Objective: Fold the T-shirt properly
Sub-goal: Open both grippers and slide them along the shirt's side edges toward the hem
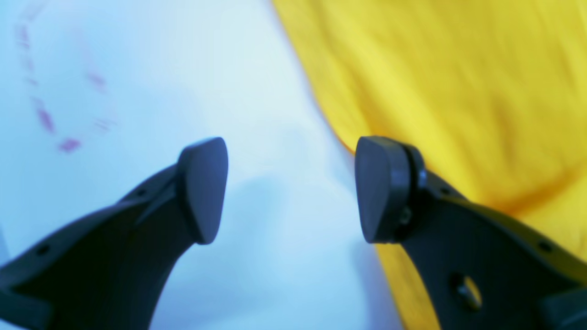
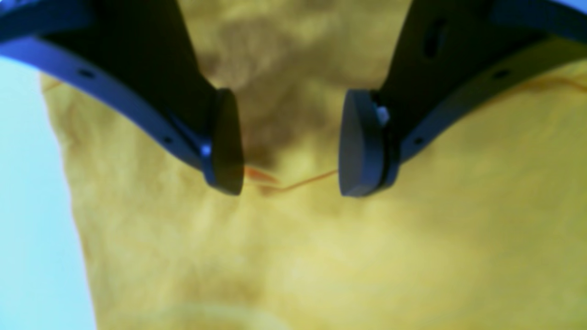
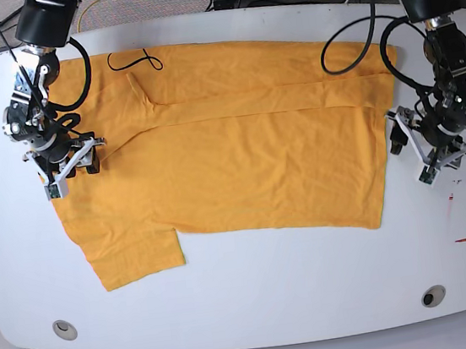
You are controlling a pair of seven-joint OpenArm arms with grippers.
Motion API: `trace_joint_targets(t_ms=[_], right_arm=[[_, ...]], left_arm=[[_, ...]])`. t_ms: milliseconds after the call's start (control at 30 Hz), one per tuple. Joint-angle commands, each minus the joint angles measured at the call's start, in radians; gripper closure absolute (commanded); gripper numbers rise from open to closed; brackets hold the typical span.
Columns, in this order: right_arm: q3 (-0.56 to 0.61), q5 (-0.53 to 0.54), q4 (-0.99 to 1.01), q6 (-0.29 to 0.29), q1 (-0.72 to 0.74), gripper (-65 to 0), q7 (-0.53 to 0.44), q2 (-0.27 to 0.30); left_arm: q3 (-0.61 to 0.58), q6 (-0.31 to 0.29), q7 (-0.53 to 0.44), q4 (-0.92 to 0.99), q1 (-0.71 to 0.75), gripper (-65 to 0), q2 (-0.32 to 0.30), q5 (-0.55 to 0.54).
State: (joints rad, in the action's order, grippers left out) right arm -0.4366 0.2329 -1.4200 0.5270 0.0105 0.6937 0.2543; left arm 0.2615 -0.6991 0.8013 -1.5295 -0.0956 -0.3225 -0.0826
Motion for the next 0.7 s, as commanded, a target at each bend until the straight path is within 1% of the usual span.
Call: trace_joint_targets(t_ms=[0, 67, 267, 333, 400, 667], right_arm=[[0.008, 0.01, 0.025, 0.001, 0.049, -31.9, -0.024, 0.026], [0.002, 0.013, 0.086, -0.003, 0.077, -31.6, -0.052, 0.045], [0.004, 0.011, 0.092, -0.01, 0.085, -31.6, -0.063, 0.059], [0.004, 0.009, 0.079, -0.014, 0.076, -31.6, -0.065, 0.059], [0.005, -0.003, 0.026, -0.015, 0.032, -31.7, -0.067, 0.053], [-0.002, -0.003, -0.09, -0.008, -0.013, -31.7, -0.057, 0.036]], left_arm=[[0.027, 0.001, 0.007, 0.027, -0.082, -38.1, -0.005, -0.014], [0.031, 0.001, 0.005, 0.063, -0.134, -39.4, -0.003, -0.024], [0.016, 0.001, 0.017, 0.126, -0.188, -37.8, 0.0, -0.038], [0.008, 0.001, 0.02, 0.142, -0.191, -37.5, 0.001, -0.047], [-0.022, 0.001, -0.001, 0.179, -0.187, -37.0, 0.002, -0.059], [-0.026, 0.001, -0.034, 0.168, -0.152, -37.1, 0.016, -0.06]])
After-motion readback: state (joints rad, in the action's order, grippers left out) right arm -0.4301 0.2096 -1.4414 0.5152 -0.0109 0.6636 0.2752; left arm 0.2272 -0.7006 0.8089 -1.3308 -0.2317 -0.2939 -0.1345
